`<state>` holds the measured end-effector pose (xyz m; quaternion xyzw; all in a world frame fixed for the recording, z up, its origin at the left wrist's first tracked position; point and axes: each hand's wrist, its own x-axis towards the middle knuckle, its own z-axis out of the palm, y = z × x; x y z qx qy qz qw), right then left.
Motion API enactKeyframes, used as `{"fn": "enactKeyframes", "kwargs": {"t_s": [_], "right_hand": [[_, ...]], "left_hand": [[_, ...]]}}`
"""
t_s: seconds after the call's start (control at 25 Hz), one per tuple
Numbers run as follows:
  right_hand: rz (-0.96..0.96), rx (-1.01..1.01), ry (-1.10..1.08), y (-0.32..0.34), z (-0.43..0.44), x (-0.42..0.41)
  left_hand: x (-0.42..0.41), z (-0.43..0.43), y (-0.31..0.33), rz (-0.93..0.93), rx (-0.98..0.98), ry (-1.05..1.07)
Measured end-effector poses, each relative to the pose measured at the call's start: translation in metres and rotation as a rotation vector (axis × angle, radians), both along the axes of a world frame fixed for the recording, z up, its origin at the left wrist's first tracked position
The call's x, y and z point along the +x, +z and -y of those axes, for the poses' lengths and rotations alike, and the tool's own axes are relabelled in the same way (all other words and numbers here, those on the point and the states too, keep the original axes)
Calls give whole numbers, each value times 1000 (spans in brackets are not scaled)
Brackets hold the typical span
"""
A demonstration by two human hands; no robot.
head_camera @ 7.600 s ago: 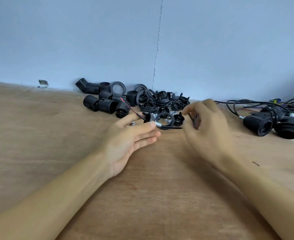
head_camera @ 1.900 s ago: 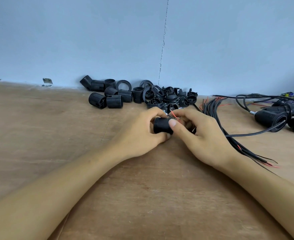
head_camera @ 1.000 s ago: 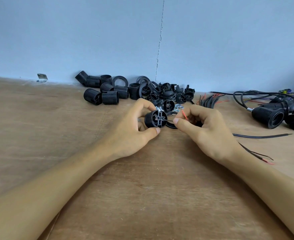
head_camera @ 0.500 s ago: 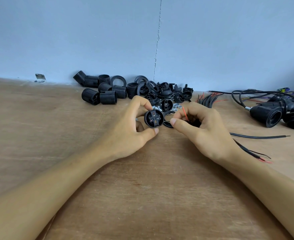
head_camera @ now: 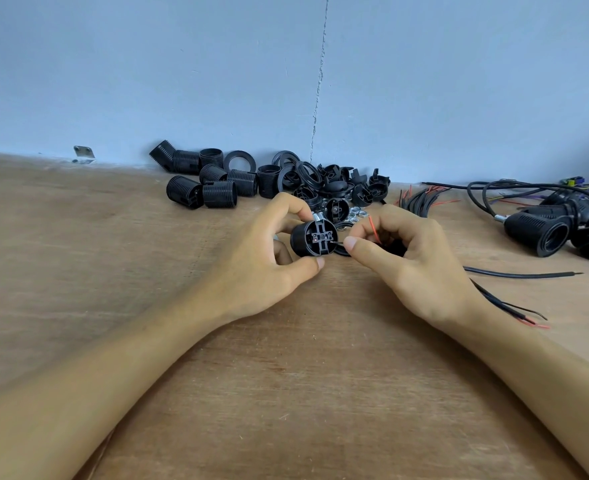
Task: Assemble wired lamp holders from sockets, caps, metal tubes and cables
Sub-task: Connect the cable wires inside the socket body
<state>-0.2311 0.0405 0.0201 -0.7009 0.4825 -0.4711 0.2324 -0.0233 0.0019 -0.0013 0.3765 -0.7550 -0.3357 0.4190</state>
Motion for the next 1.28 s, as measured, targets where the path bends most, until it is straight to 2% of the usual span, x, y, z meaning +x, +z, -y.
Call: {"fn": "enactKeyframes", "kwargs": {"t_s": [0.68, 1.2, 1.28], "right_hand": [[14, -25, 43, 3, -4, 4], [77, -21, -7, -3, 3, 4], [36, -33, -23, -3, 3, 3]], "left_hand": [[0, -1, 1, 30, -85, 31], [-2, -5, 1, 89, -118, 36], [-2, -6, 1, 86, -109, 36]]}}
